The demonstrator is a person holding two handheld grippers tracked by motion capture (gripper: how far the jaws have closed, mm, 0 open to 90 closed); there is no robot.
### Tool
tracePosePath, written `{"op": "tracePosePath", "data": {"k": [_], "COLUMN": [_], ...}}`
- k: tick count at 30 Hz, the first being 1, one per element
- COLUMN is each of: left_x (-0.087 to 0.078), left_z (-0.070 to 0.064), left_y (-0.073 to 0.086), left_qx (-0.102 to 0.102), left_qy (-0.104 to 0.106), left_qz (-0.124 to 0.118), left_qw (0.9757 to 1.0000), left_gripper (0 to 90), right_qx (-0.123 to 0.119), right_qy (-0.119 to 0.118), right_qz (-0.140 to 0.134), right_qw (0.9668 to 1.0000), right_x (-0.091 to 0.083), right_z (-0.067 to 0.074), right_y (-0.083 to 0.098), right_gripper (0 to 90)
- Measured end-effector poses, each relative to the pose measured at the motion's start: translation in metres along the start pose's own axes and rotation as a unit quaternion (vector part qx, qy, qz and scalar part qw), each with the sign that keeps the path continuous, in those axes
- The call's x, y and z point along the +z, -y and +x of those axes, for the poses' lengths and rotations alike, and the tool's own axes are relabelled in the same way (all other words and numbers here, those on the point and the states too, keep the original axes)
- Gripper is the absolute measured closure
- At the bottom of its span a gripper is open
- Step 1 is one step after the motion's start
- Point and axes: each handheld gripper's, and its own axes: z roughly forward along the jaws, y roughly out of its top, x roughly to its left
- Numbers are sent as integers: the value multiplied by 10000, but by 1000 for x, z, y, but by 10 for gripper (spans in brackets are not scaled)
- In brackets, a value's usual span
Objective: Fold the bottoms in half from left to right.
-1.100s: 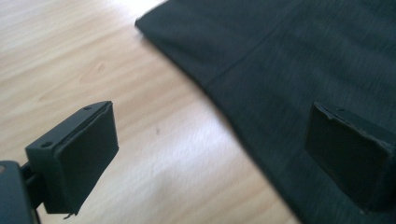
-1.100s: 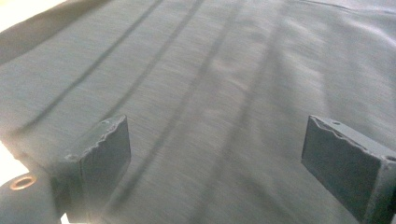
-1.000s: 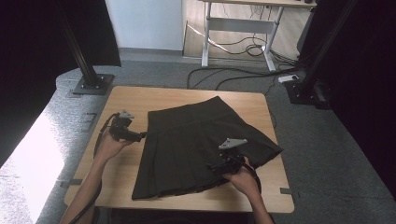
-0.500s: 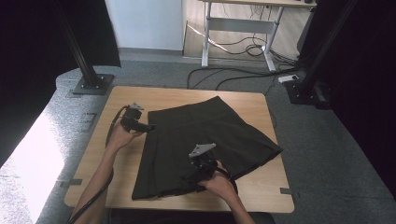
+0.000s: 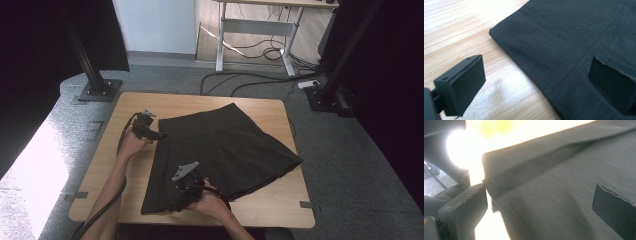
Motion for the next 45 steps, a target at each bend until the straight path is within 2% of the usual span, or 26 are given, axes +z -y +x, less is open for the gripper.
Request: {"op": "tracePosePath", "data": {"k": [5,9,11,14,17,19,21,23,29,34,36,39,41,45], "left_x": [9,16,21,26,27,26,26,25,23,23,23,21,19,15], "left_z": [-1,-3,-2,-1,-2,-3,-3,-5,-11,-12,-14,-21,-27,-27], "left_y": [2,6,9,12,13,13,13,14,13,10,9,7,5,4], "left_qx": [50,152,98,31,32,69,52,51,80,75,135,433,652,679], "left_qy": [-12,-68,-37,9,28,57,52,74,244,604,658,420,247,230], "left_qz": [47,62,109,117,44,9,3,-41,-44,29,39,131,215,226], "left_qw": [10000,9998,9999,9999,10000,10000,10000,10000,9997,9981,9977,9981,9973,9972], "left_gripper": [42,79,90,95,122,155,179,231,439,678,755,786,794,803], "right_qx": [-213,-385,-429,-424,-498,-565,-792,-756,-492,-416,-341,102,152,18], "right_qy": [-228,-313,-378,-371,-210,-114,111,115,325,396,391,94,38,72], "right_qz": [125,229,268,394,456,543,596,573,538,460,358,207,176,200], "right_qw": [9994,9985,9980,9976,9975,9969,9950,9954,9968,9973,9980,9997,9997,9998], "right_x": [22,37,44,55,63,63,61,60,56,52,51,50,49,52], "right_z": [18,30,34,34,32,32,32,29,24,15,10,0,-2,4], "right_y": [-12,-20,-21,-21,-19,-21,-22,-23,-25,-24,-22,-19,-18,-20], "right_gripper": [0,8,8,11,4,56,155,201,403,657,767,821,830,837]}}
